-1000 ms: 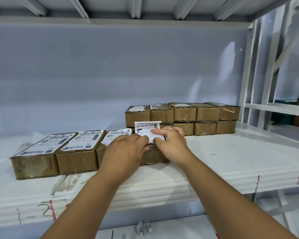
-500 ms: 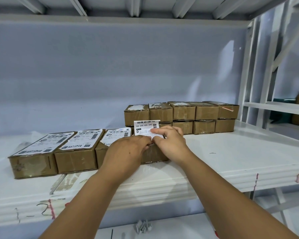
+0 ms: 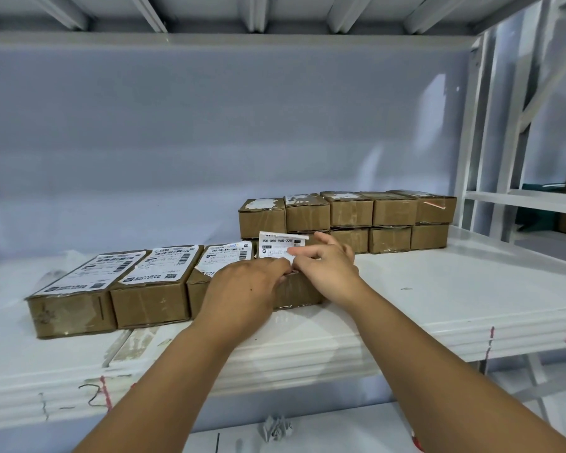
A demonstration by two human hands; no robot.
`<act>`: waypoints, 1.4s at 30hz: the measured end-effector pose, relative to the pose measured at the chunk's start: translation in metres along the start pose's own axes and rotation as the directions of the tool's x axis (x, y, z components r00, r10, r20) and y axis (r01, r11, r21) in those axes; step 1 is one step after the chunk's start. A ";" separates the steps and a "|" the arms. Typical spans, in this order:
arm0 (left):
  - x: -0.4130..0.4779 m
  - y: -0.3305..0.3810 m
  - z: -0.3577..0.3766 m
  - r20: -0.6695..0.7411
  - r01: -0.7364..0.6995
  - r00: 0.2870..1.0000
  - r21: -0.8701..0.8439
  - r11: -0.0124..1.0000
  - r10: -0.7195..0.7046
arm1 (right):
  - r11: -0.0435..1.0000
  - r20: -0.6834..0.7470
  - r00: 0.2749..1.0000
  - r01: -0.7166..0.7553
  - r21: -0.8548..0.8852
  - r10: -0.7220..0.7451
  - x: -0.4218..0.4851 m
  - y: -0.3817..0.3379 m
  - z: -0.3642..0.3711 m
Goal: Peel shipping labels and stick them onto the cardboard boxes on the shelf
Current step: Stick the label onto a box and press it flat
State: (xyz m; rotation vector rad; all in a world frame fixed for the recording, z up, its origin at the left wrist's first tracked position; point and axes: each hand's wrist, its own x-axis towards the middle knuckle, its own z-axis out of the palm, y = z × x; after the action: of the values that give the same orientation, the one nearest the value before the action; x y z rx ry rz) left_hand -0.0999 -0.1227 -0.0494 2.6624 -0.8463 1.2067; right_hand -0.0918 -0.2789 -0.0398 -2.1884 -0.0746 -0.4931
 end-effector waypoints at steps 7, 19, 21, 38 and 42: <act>-0.001 0.003 -0.005 0.034 0.013 0.999 -0.046 0.999 -0.012 | 0.959 0.152 0.980 -0.163 0.233 0.130 0.016 0.002 0.006; 0.000 0.005 -0.004 0.074 0.051 0.996 -0.096 0.994 -0.044 | 0.864 0.385 0.899 -0.355 0.357 0.209 0.044 -0.005 -0.002; 0.001 0.005 -0.004 0.048 0.029 0.999 -0.096 0.995 -0.024 | 0.867 0.376 0.899 -0.360 0.345 0.224 0.046 -0.007 -0.001; 0.001 0.003 0.001 -0.087 -0.006 0.996 -0.035 0.999 0.003 | 0.989 0.435 0.890 0.149 0.003 -0.136 0.074 -0.035 0.009; 0.001 0.002 0.003 -0.111 -0.013 0.994 -0.034 0.999 0.009 | 0.971 0.443 0.889 0.195 -0.139 -0.115 0.079 -0.033 0.020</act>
State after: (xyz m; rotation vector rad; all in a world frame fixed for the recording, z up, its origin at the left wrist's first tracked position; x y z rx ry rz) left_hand -0.0990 -0.1257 -0.0511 2.5404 -0.8571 1.3161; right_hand -0.0207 -0.2523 0.0037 -2.4487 -0.4673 -0.0901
